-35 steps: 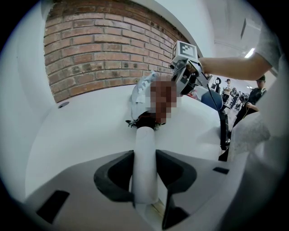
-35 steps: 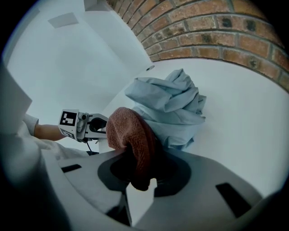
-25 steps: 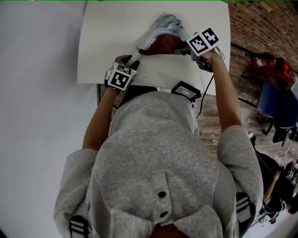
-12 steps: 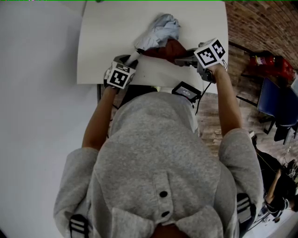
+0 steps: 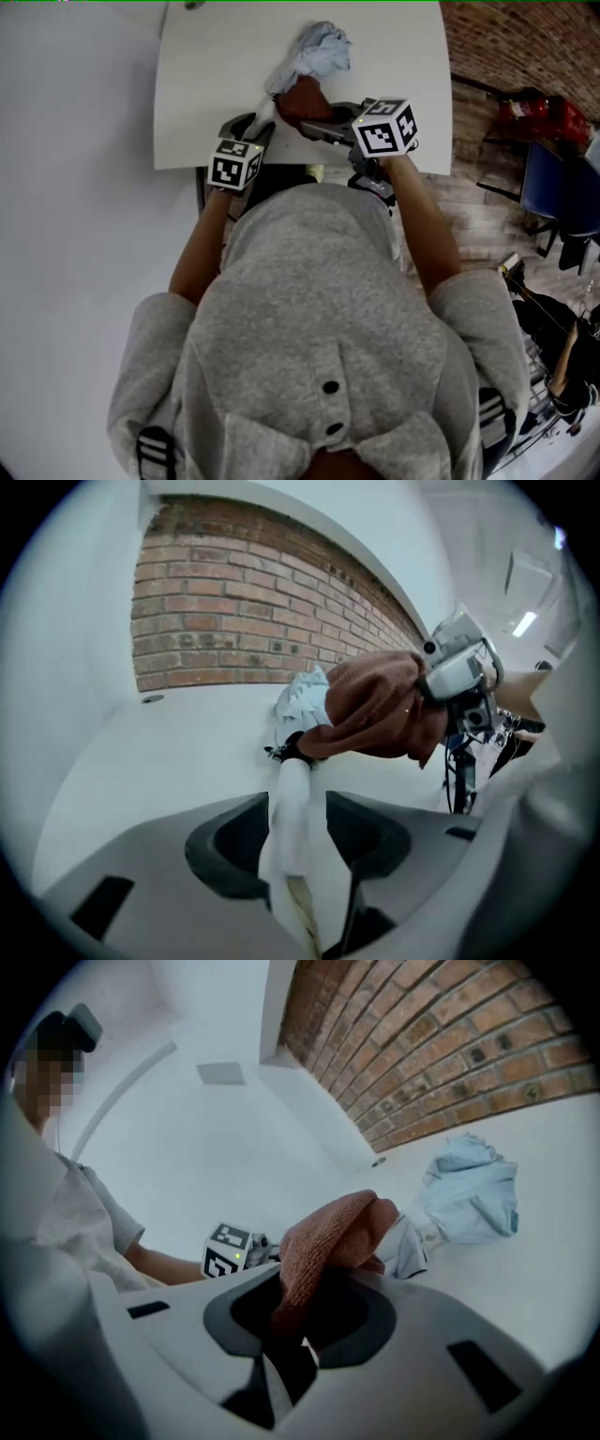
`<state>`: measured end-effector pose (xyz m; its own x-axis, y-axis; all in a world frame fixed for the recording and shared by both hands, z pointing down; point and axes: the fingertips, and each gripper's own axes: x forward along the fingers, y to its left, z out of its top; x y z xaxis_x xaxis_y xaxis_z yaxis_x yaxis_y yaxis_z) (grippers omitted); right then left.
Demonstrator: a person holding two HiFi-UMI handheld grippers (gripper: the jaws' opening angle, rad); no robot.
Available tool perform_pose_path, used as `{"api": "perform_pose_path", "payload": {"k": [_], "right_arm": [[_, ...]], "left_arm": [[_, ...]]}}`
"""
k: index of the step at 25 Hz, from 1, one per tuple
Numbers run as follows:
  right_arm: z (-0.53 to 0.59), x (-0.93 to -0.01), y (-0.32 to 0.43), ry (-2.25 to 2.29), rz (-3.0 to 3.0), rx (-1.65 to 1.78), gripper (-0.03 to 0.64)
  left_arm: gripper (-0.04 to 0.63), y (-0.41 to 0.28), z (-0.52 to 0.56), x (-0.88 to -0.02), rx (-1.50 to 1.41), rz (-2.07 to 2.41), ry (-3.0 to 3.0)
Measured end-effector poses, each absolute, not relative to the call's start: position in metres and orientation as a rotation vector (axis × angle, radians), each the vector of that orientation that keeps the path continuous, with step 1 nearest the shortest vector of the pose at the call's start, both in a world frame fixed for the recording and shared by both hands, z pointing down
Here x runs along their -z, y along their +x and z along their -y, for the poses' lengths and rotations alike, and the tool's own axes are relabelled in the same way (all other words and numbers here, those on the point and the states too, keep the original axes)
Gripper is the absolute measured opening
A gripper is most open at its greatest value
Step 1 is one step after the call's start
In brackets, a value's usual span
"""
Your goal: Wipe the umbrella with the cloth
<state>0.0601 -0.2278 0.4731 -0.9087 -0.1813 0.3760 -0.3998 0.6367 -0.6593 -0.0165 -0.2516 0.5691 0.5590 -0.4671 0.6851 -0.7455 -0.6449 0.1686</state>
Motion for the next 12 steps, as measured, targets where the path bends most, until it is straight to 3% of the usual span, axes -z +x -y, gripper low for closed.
{"api": "perform_pose_path", "payload": {"k": [7, 12], "right_arm": [[0.203, -0.417, 0.062, 0.709, 2.866, -1.122, 0.089], [0.237, -0.388, 0.077, 1.188, 2.873, -0.928, 0.089]], "left_arm": [[0.181, -0.036, 0.225, -0.509, -0.471, 1.063, 2.422], [0.179, -0.046, 0.244, -0.464, -0.338, 1.026, 2.507]]}}
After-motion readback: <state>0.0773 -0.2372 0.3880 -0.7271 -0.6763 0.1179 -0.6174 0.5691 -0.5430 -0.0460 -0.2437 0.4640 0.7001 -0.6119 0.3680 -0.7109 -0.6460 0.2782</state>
